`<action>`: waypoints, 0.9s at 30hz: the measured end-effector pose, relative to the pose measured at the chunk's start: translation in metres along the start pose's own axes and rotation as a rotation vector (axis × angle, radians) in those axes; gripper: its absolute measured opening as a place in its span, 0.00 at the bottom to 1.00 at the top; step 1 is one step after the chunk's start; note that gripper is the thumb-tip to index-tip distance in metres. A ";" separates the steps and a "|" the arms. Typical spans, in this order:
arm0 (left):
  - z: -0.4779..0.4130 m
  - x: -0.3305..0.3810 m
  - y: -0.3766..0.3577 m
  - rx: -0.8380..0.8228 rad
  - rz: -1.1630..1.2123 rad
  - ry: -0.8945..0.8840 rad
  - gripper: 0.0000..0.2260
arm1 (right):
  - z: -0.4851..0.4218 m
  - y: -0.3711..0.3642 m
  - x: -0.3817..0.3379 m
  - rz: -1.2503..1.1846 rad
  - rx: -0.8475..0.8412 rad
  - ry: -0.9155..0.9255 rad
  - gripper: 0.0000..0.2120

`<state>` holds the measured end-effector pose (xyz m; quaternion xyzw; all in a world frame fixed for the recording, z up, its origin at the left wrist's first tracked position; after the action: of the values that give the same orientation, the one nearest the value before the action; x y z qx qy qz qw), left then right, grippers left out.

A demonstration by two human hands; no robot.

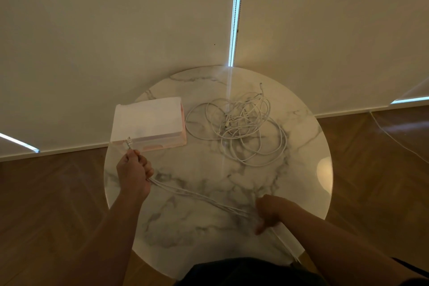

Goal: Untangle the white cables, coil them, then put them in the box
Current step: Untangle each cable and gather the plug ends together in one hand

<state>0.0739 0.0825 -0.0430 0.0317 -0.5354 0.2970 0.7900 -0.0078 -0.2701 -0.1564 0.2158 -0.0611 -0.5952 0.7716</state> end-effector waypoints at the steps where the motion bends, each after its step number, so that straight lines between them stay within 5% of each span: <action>1: -0.001 -0.002 0.001 -0.002 -0.004 0.008 0.16 | -0.001 0.009 -0.002 -0.059 0.017 0.037 0.27; 6: -0.004 -0.017 0.002 -0.024 -0.003 0.054 0.16 | 0.003 0.091 0.021 -0.505 0.367 0.070 0.19; 15: -0.006 -0.030 0.001 -0.042 -0.029 0.092 0.15 | 0.036 0.230 0.128 -1.145 1.064 -0.196 0.11; 21: -0.005 -0.033 -0.003 -0.044 -0.025 0.095 0.15 | 0.019 0.255 0.141 -1.238 1.008 -0.307 0.19; 27: -0.007 -0.037 -0.004 -0.055 -0.036 0.097 0.15 | 0.024 0.262 0.137 -1.347 1.095 -0.280 0.07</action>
<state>0.0722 0.0658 -0.0768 0.0052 -0.5038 0.2693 0.8207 0.2565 -0.3536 -0.0502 0.4709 -0.2918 -0.8320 0.0301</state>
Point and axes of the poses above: each hand's wrist, its own z-axis away from the middle knuckle, its own y-axis out of the back of the hand, x = y × z, the point moved 10 cm from there along -z, towards the middle knuckle, and after that the axes turned 7 degrees about -x, right-handed, at the moved point
